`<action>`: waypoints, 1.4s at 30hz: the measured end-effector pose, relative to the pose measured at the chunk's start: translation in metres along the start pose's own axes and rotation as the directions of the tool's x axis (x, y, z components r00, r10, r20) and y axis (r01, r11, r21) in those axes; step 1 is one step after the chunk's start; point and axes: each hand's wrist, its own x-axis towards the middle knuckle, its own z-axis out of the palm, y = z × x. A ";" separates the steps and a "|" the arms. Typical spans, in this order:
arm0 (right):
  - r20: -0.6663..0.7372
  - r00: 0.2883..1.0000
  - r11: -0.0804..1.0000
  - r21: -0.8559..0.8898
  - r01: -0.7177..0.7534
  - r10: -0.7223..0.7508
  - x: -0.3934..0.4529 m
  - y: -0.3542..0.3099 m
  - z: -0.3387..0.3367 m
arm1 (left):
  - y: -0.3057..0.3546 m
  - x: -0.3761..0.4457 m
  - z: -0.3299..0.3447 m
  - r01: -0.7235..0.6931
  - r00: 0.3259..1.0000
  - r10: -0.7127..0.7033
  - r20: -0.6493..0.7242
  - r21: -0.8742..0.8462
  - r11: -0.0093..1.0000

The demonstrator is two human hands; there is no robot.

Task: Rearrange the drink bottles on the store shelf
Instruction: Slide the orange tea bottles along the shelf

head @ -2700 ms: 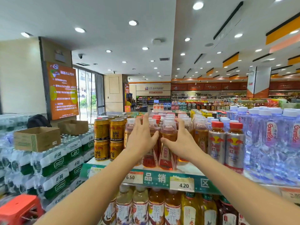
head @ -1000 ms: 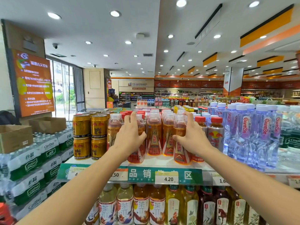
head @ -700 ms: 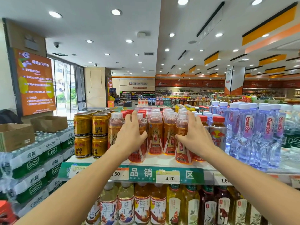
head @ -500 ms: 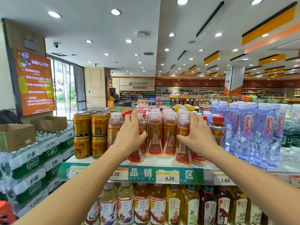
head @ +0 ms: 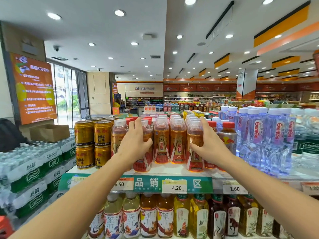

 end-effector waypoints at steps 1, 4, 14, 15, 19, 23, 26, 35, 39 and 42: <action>-0.032 0.999 1.000 0.005 -0.001 0.001 -0.004 0.001 0.001 | 0.001 0.000 -0.001 0.001 1.000 -0.001 0.003 -0.005 1.000; -0.190 0.979 0.994 -0.093 0.054 -0.071 -0.022 0.007 0.006 | 0.004 0.000 -0.003 0.012 1.000 -0.012 0.013 -0.014 1.000; -0.124 0.967 0.954 -0.230 0.191 -0.224 -0.080 0.057 0.018 | 0.034 0.005 0.001 -0.028 0.999 0.029 0.017 -0.105 0.994; -0.111 0.968 0.951 -0.239 0.194 -0.225 -0.086 0.062 0.020 | 0.040 0.007 0.003 -0.040 0.999 0.043 0.020 -0.107 0.993; -0.090 0.962 0.942 -0.244 0.230 -0.258 -0.100 0.076 0.028 | 0.061 0.013 0.016 -0.055 0.997 0.061 0.042 -0.142 0.988; -0.091 0.962 0.954 -0.185 0.237 -0.257 -0.102 0.084 0.033 | 0.078 0.012 0.031 -0.072 0.993 0.085 0.084 -0.154 0.985; -0.067 0.969 0.964 -0.141 0.226 -0.237 -0.103 0.086 0.034 | 0.086 0.009 0.040 -0.073 0.991 0.089 0.100 -0.158 0.985; -0.076 0.971 0.972 -0.083 0.220 -0.227 -0.103 0.088 0.037 | 0.086 0.012 0.050 -0.108 0.988 0.117 0.102 -0.094 0.990; -0.090 0.970 0.973 -0.073 0.220 -0.226 -0.103 0.088 0.038 | 0.084 0.010 0.055 -0.104 0.991 0.110 0.074 -0.079 0.991; -0.086 0.971 0.974 -0.064 0.216 -0.221 -0.103 0.088 0.038 | 0.085 0.009 0.060 -0.100 0.994 0.103 0.043 -0.065 0.993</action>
